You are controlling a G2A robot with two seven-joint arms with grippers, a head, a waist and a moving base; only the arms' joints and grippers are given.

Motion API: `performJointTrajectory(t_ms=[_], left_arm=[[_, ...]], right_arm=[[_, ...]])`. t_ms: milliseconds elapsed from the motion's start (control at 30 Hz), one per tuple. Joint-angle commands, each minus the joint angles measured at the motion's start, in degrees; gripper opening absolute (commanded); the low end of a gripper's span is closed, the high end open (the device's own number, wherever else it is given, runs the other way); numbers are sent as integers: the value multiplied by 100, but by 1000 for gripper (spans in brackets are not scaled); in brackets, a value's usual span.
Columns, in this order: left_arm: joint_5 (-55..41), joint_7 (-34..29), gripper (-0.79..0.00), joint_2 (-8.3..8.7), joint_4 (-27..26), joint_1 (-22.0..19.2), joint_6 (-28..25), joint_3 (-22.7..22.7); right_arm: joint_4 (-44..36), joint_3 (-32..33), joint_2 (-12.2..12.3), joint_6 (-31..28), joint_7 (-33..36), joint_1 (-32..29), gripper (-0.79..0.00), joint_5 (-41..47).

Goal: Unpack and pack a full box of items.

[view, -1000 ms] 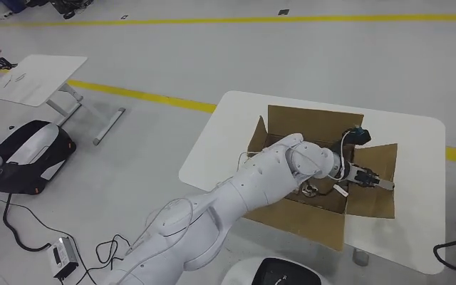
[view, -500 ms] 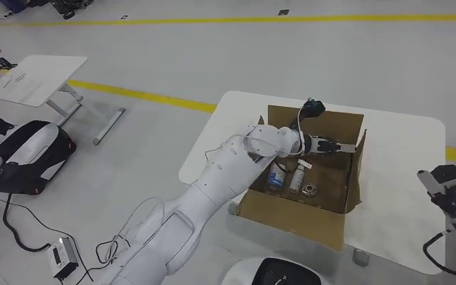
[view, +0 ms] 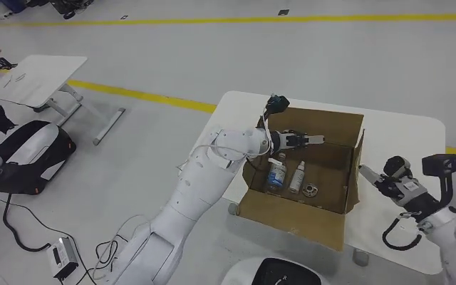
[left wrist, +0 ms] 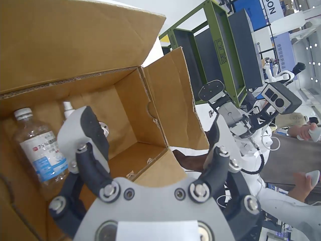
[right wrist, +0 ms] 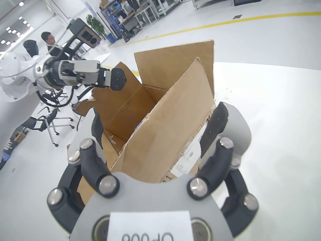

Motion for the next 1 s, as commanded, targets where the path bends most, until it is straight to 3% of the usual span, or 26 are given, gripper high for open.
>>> performJointTrajectory(t_ms=[0, 367, 567, 667, 900, 933, 967], left_arm=[[17, -15, 0, 26, -99, 43, 9, -48], [44, -51, 0, 69, -207, 64, -1, -39], [44, -51, 0, 69, -207, 64, -1, -39], [44, -51, 0, 69, -207, 64, -1, -39], [44, -51, 0, 69, -207, 64, -1, -39], [44, -51, 0, 69, -207, 64, -1, -39], [44, -51, 0, 69, -207, 64, -1, -39]], right_arm=[[-47, -144, -6, 192, 80, 136, 0, -285], [-25, -652, -12, 735, 617, 550, 0, -1392], [-15, -493, 9, 830, 656, 419, -12, -1363], [-60, -260, 38, 809, 688, 227, -108, -1209], [-44, 187, 87, 774, 650, -188, -419, -894], [-8, 227, 88, 760, 635, -233, -434, -777], [50, 264, 88, 743, 614, -271, -502, -640]])
